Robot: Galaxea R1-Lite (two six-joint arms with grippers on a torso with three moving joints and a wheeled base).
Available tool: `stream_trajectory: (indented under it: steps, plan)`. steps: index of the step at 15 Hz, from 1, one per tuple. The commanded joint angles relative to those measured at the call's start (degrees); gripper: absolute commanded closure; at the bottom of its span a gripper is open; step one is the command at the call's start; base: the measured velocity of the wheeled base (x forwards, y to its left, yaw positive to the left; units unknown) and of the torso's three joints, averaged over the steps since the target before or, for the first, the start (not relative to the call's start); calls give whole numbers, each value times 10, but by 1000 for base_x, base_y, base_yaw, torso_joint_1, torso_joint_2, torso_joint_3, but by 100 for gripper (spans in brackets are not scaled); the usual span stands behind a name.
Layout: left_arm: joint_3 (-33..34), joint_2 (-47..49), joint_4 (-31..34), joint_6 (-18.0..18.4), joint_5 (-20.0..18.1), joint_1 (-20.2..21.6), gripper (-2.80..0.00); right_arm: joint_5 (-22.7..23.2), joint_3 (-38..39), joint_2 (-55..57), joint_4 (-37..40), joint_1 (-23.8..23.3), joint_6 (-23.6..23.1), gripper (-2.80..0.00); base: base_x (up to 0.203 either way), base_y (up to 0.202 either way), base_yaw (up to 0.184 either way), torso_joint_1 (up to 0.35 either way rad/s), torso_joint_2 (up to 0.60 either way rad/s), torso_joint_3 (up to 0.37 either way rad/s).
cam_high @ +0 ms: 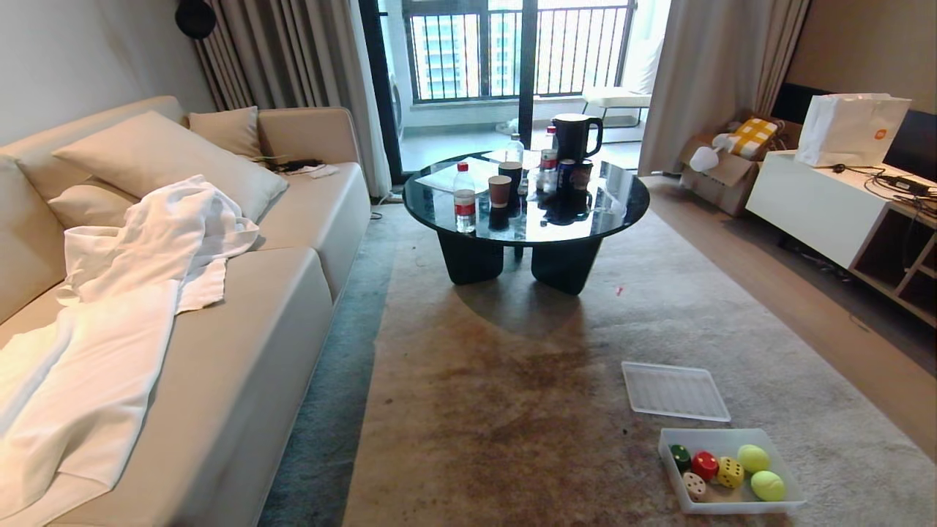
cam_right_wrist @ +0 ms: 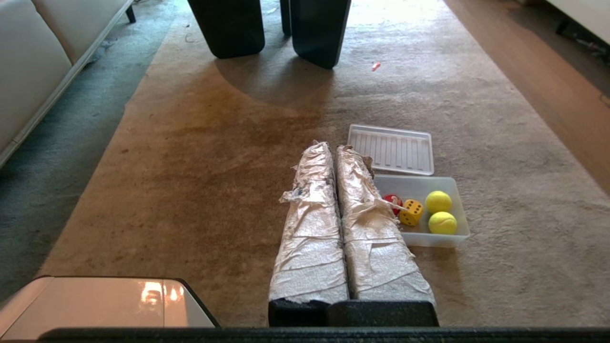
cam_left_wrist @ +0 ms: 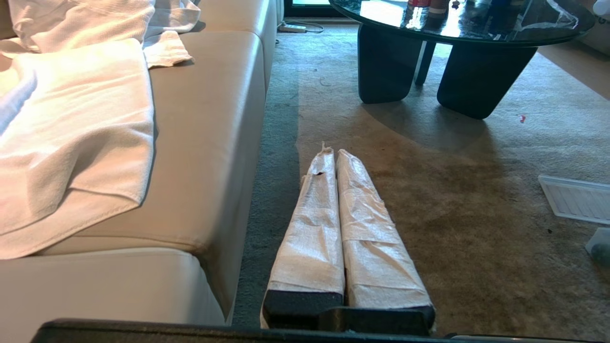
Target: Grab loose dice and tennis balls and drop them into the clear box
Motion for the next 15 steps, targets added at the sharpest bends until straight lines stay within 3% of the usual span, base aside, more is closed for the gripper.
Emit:
stream_trajectory:
  steps: [1,15]
  plan:
    - [0,0,-1,0,0,0,0,0,0,0,2,0,1,0,0,0,0,0,0,0]
    - [0,0,0,0,0,0,0,0,0,0,1,1,-1,0,0,0,0,0,0,0]
